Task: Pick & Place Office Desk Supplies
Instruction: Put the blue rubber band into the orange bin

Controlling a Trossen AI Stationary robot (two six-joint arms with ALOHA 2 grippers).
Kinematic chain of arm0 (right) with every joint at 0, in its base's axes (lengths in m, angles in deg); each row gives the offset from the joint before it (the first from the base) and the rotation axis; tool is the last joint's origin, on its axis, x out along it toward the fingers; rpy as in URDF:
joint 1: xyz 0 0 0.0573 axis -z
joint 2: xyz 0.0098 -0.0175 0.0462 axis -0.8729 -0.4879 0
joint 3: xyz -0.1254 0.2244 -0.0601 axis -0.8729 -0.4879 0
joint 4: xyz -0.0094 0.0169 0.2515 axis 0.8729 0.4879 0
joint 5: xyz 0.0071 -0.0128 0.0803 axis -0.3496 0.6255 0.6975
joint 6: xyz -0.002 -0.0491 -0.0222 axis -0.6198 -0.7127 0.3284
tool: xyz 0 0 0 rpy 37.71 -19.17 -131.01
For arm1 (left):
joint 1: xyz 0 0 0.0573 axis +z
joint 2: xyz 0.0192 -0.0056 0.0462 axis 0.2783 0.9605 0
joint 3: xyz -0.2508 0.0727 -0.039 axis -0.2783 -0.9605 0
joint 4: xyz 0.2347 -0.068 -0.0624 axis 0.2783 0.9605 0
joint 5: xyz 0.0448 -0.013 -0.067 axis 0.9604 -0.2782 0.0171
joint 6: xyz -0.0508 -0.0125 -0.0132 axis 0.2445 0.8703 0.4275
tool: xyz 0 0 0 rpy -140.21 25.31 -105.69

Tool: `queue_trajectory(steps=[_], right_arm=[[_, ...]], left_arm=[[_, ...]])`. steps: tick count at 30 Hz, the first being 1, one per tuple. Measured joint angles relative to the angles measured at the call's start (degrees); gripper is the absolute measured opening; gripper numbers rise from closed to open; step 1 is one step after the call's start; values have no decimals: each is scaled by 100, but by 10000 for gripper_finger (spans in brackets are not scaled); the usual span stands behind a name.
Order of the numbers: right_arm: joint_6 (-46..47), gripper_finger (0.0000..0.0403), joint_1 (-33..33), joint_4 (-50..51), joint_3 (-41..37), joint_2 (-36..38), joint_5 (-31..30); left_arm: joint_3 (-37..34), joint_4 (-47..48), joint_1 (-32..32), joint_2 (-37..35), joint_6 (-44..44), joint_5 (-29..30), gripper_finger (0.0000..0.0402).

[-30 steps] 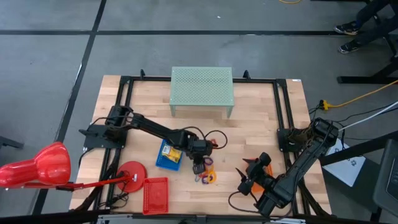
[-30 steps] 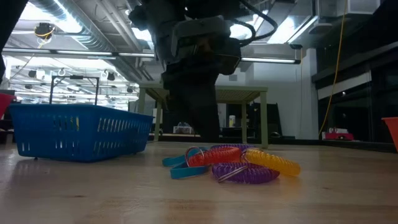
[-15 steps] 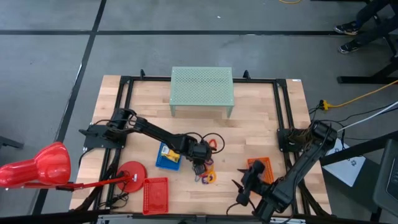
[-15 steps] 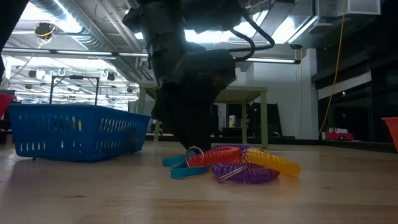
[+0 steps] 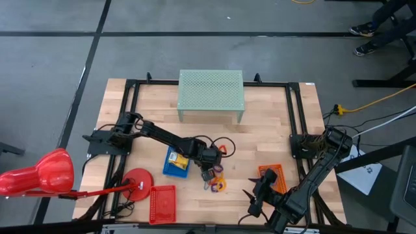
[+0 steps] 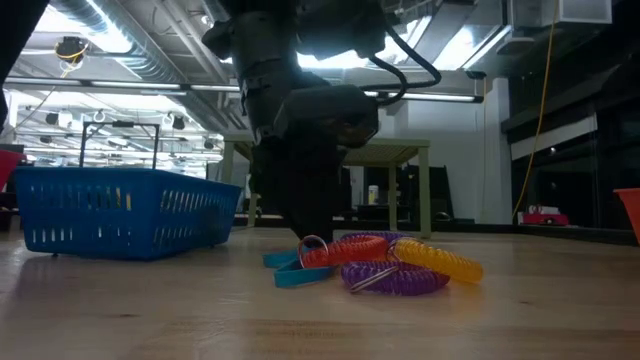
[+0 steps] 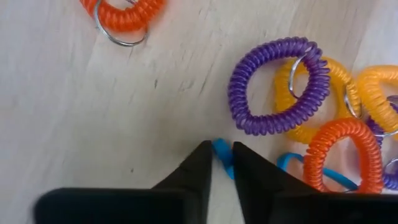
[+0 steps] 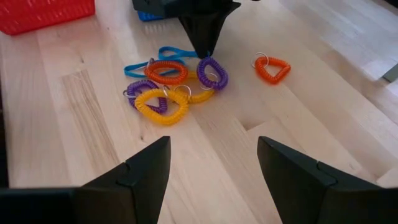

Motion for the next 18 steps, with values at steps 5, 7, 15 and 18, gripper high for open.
queue_trajectory(steps=[5,7,15,18], right_arm=[[0,242,8,2,0,0,-1],[-2,242,12,0,0,0,-66],[-723,242,-36,-236,233,16,-1045],[-1101,242,-47,-234,491,20,-1250]], left_arm=[[0,-40,-47,6,-182,1,6],[24,-25,-49,-60,-283,8,6],[434,133,-48,-314,-737,30,2],[631,-20,-50,-442,-1074,153,2]])
